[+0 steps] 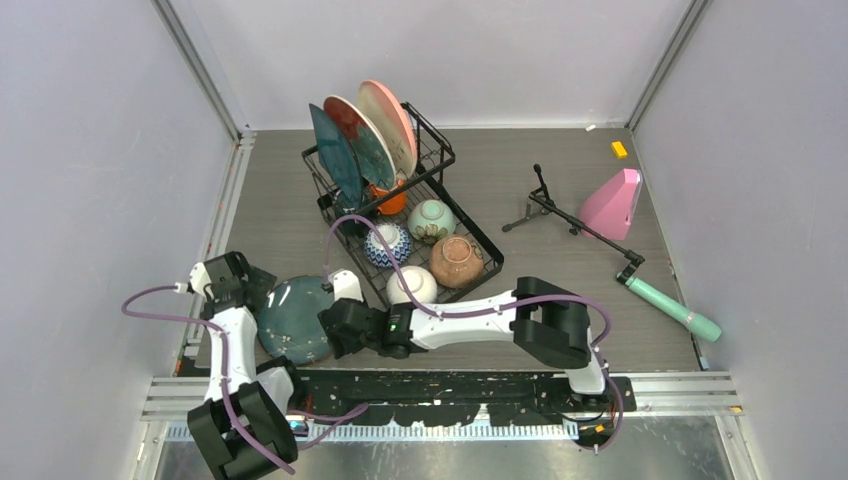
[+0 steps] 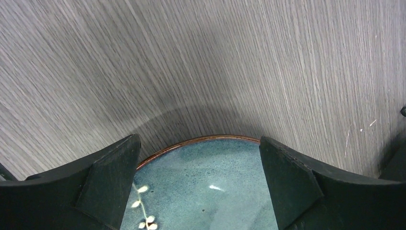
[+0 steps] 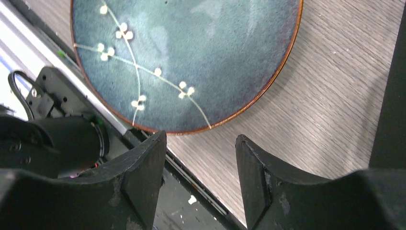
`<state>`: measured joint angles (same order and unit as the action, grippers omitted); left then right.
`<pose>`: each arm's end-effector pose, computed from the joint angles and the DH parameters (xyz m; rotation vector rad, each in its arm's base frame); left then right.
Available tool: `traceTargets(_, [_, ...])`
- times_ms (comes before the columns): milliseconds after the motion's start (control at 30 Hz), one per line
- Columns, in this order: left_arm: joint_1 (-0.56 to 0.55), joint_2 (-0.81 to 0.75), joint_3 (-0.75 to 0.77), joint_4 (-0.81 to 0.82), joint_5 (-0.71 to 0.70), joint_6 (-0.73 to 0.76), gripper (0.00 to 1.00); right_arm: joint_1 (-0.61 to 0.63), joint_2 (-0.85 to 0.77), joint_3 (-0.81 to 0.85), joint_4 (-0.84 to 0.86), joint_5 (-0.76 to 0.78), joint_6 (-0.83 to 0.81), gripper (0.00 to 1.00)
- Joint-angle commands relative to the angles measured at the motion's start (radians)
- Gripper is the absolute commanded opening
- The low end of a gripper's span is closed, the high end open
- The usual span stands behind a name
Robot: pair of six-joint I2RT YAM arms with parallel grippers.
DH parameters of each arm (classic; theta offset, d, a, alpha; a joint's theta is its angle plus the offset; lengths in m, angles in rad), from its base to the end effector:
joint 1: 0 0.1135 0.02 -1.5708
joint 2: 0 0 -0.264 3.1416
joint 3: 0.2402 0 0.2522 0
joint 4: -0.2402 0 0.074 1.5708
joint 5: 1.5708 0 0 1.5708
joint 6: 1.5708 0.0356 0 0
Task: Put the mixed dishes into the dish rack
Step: Pick up the plate from the corner of the board.
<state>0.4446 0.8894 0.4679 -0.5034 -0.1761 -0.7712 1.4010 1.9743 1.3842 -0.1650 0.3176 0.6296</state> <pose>0.1485 0.0776 0.1860 -1.4743 1.9908 0.0810 0.0852 0.4309 0.1959 -0.7399 2.2584 0.6701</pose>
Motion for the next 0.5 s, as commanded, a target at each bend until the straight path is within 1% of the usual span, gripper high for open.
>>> traceTargets(0, [0.009, 0.022, 0.002, 0.076, -0.02, -0.001, 0.98, -0.041, 0.045, 0.056, 0.045, 0.062, 0.175, 0.61])
traceTargets(67, [0.009, 0.038, 0.004, 0.083, -0.009, 0.025, 0.98, -0.069, 0.06, 0.058, 0.045, 0.031, 0.249, 0.61])
traceTargets(133, [0.009, 0.055, 0.003, 0.081, -0.016, 0.039, 0.98, -0.09, 0.075, 0.058, 0.045, 0.018, 0.287, 0.61])
traceTargets(333, [0.009, 0.059, -0.012, 0.102, -0.036, 0.039, 0.98, -0.097, 0.112, 0.057, 0.056, 0.059, 0.321, 0.61])
traceTargets(467, [0.009, 0.039, -0.024, 0.12, -0.004, 0.047, 0.99, -0.099, 0.148, 0.056, 0.1, 0.07, 0.358, 0.61])
